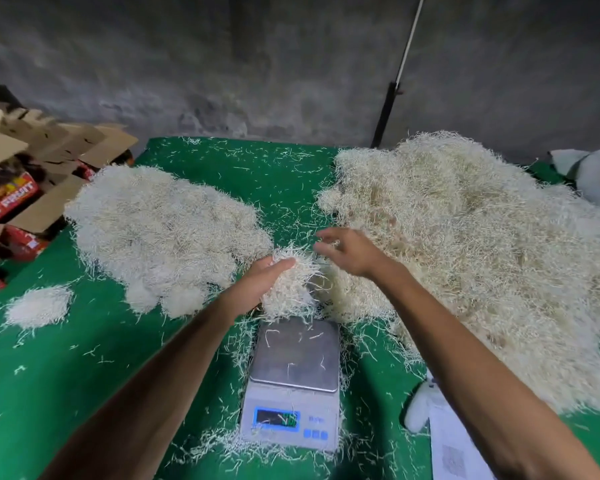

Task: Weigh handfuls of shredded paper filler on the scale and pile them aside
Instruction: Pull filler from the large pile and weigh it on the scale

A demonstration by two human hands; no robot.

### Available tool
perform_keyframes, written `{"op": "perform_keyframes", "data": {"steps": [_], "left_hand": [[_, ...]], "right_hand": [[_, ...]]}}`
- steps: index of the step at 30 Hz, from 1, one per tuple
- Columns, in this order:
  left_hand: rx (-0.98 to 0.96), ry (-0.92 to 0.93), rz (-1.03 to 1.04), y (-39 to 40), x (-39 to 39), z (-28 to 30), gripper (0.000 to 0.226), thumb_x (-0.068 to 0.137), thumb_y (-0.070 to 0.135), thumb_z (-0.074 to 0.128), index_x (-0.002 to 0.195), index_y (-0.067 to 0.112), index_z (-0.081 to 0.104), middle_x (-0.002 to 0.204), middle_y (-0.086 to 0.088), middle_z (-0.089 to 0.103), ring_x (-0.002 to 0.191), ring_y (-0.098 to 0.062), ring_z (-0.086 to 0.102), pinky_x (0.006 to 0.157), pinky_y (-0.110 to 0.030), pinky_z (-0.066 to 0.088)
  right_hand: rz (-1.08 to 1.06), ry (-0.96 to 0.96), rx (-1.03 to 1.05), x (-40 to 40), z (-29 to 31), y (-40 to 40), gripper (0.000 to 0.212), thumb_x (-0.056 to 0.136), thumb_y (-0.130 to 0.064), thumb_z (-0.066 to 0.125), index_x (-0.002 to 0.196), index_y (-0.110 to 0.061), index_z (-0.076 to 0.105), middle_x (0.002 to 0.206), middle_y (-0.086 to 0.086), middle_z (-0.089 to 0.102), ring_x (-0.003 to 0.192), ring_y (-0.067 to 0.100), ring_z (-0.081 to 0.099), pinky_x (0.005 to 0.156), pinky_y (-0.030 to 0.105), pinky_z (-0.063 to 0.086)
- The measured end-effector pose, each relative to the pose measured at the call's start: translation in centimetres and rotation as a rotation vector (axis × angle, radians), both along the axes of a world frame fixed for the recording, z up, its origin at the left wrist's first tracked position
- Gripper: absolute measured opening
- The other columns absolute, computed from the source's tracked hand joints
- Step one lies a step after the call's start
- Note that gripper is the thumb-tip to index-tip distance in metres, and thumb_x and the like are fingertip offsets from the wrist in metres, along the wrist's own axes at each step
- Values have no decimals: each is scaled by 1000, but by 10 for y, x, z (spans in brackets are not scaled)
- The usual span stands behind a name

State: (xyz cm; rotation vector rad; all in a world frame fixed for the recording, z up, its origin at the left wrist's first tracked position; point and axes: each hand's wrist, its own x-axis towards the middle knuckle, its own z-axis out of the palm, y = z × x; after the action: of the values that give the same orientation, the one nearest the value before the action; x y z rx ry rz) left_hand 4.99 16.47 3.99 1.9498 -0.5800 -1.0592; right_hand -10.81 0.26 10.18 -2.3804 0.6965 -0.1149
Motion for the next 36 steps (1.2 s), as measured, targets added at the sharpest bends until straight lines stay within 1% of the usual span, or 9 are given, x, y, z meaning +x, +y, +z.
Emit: {"op": "perform_keyframes", "data": {"steps": [3,6,10,17,23,28,30,32,36], "left_hand": [[-186,327,-115,12,-14,5,96,78,87,54,151,26,38,152,-8,48,131,-17,52,109,-42,43],[-355,608,-146,27,-17,3,79,89,57,70,147,9,45,144,-24,52,132,-34,55,109,-50,46],[-171,280,-2,52,-20,-13,113,60,44,94,153,18,37,152,-8,42,125,-24,53,86,-34,60],[-44,-50,26,77,-30,-68,51,70,57,85,112,34,68,133,-3,64,104,-15,61,94,-32,41],[-119,-42,33,114,-35,-83,58,89,40,75,142,29,55,142,-3,57,120,-19,60,106,-41,49],[16,-284,-85,157,-30,-116,46,105,13,52,150,15,46,129,-13,64,59,-3,50,52,-17,42],[150,-466,-220,182,-38,-139,51,105,11,49,154,15,39,157,-16,39,85,-14,67,71,-23,56],[259,-697,-370,206,-52,-164,57,107,17,45,160,18,25,168,-10,8,150,-28,29,119,-43,32],[324,-732,-290,210,-70,-176,59,108,20,39,162,24,14,169,-3,-5,156,-22,-5,126,-47,1]], "right_hand": [[125,74,173,-6,-18,51,101,79,-77,64,159,-26,29,164,7,34,141,29,45,112,52,39],[8,37,158,-13,-47,72,90,90,-53,72,159,-14,29,157,15,44,137,30,51,109,39,43],[-193,-128,433,-30,-70,78,85,96,-36,71,161,-8,23,132,22,59,89,18,69,101,49,55],[-292,-18,337,-54,-97,102,67,100,-34,65,155,-8,37,97,15,70,60,6,67,63,24,57],[-323,-69,474,-96,-122,107,80,94,-74,47,158,-27,33,163,4,34,142,19,40,119,47,27],[-527,-82,392,-136,-167,119,61,108,-54,26,157,-18,35,161,10,39,143,26,42,121,48,29],[-418,163,249,-152,-193,138,54,111,-32,35,161,-12,26,167,13,26,144,28,38,119,40,31],[-289,341,41,-165,-220,163,60,110,-27,35,164,-11,12,172,10,1,158,28,9,128,44,14],[-348,384,-82,-163,-231,191,60,111,-28,23,164,-15,-1,171,5,-13,157,24,-13,129,48,-1]]}}
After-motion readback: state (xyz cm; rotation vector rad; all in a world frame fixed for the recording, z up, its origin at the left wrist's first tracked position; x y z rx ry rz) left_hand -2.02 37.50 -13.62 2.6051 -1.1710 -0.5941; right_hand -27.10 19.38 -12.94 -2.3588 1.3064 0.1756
